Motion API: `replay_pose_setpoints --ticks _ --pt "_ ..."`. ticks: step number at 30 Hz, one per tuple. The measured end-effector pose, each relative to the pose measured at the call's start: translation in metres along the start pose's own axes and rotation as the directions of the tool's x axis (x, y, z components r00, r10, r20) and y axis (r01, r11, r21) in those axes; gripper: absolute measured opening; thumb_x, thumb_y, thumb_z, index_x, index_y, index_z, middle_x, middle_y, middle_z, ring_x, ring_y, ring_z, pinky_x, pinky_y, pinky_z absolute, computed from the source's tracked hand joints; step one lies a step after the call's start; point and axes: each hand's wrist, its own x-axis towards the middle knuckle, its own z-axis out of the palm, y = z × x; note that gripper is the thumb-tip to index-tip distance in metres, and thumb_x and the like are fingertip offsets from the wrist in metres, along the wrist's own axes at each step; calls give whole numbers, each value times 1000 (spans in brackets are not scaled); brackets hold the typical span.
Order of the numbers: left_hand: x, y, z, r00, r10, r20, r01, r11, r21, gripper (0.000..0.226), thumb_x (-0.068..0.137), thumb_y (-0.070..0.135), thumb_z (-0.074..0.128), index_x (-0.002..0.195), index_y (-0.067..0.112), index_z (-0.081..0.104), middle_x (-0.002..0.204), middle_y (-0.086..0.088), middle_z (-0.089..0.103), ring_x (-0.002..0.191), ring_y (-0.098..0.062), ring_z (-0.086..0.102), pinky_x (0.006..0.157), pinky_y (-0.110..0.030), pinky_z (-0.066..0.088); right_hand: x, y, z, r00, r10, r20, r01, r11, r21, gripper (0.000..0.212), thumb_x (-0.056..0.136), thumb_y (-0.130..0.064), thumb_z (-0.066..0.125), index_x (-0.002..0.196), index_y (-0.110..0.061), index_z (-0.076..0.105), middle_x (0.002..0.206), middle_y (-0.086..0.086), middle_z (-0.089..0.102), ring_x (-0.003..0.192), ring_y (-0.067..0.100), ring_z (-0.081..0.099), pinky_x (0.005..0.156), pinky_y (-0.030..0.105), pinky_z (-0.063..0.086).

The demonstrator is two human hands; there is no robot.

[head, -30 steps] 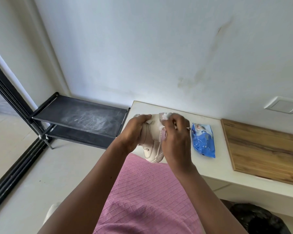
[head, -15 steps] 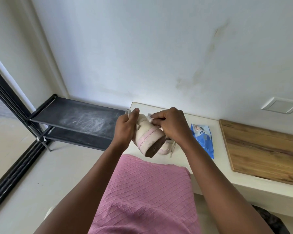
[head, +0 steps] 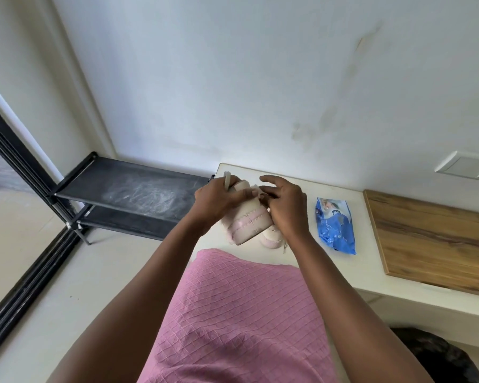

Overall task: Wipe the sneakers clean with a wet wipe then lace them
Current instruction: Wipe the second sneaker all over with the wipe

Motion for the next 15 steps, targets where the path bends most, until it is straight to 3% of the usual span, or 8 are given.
replay_pose_setpoints --ticks 2,4,6,8,10,11,13,15 --pt "-1 -4 -2 999 -33 -18 28 969 -246 21 62 37 74 57 23 59 58 5 51 60 -15 48 63 -38 41 -10 -2 3 995 -95 -36 94 996 -4 36 80 4 64 108 -18 67 97 3 73 94 9 66 87 27 51" --pt "-2 -8 -2 999 -32 -33 17 925 -380 15 61 22 72 56 16 59 58 0 48 57 -14 44 56 -27 36 -21 -2 2 979 -194 -69 195 981 7 35 79 4 66 108 -16 65 94 1 73 90 4 66 84 23 50" --pt "-5 -9 -1 999 -4 -44 -16 894 -448 40 54 21 72 72 -11 56 67 -11 49 62 -19 45 57 -28 37 -30 1 2 958 -274 -91 278 960 39 33 78 6 66 106 -12 65 92 0 73 86 -2 65 80 20 51" --pt "-5 -9 1 997 28 -69 -58 873 -484 53 51 23 70 76 -20 51 71 -14 47 65 -22 44 58 -28 38 -27 2 3 941 -314 -122 321 947 35 29 78 7 65 102 -8 67 91 -2 73 85 -2 64 79 22 52" --pt "-7 -8 4 994 57 -91 -92 886 -455 32 52 17 69 61 -10 52 60 -8 44 56 -17 42 54 -24 35 -16 2 5 944 -305 -129 301 952 -48 26 78 5 63 99 -9 72 94 0 73 85 7 67 81 30 52" --pt "-9 -7 5 991 81 -104 -118 897 -427 18 53 13 68 48 8 51 51 -2 42 49 -14 39 49 -19 32 -10 0 6 955 -273 -112 264 960 -92 27 79 3 62 99 -11 74 96 3 73 86 14 68 81 33 52" --pt "-14 -5 7 977 174 -123 -206 915 -347 28 54 14 67 40 22 44 44 12 36 44 -7 32 44 -17 27 1 -2 7 976 -200 -84 190 976 -108 26 81 1 61 98 -13 75 96 8 72 88 22 69 81 35 52" --pt "-16 -7 8 959 238 -152 -276 905 -323 25 54 24 66 41 24 44 45 12 35 45 -6 31 45 -19 27 3 -6 6 982 -158 -103 154 987 -51 24 82 1 60 94 -13 76 93 6 73 88 18 69 81 32 52"
